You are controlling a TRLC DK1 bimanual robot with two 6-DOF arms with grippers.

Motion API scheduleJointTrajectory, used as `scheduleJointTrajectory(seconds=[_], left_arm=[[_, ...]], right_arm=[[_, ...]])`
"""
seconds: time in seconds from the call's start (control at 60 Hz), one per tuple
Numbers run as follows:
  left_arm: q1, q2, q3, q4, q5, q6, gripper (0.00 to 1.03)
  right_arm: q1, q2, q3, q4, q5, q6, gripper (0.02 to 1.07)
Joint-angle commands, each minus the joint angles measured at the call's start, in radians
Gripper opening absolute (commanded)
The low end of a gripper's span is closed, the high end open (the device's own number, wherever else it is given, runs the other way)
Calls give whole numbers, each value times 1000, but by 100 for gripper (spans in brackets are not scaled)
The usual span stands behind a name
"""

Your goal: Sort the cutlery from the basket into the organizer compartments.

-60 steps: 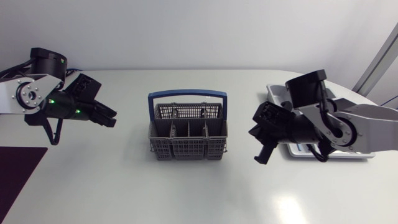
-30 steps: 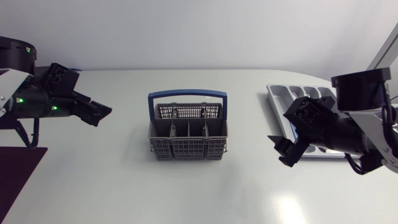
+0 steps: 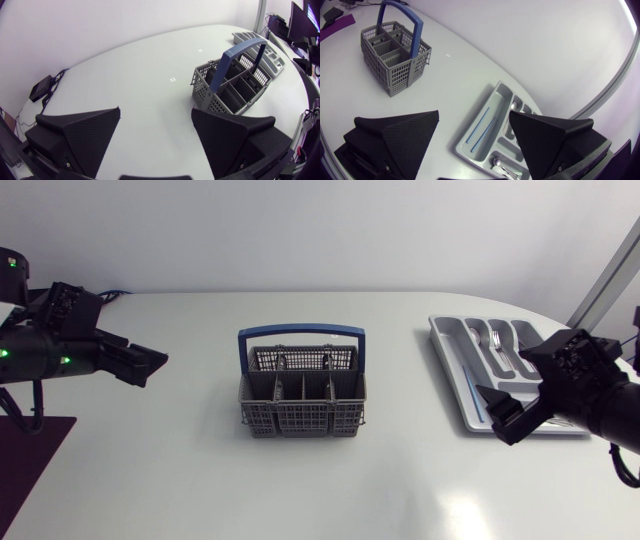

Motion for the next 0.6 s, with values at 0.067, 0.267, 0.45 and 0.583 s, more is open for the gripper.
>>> scheduleJointTrajectory(seconds=[0.067,0.267,0.45,0.583], left_arm=[[8,-101,-76,51,-1,-22,99],[0,-192,-149,115,-51,-96,99],[-21,-316,-225,169,-53,-96,99],[-31,-417,-294,235,-53,-83,99]], right_arm=[[-43,-83,-47,9,-8,70,103],[-104,-231,-106,54,-13,148,103],[-101,-337,-201,103,-1,243,103],[-98,-414,-271,139,8,312,103]])
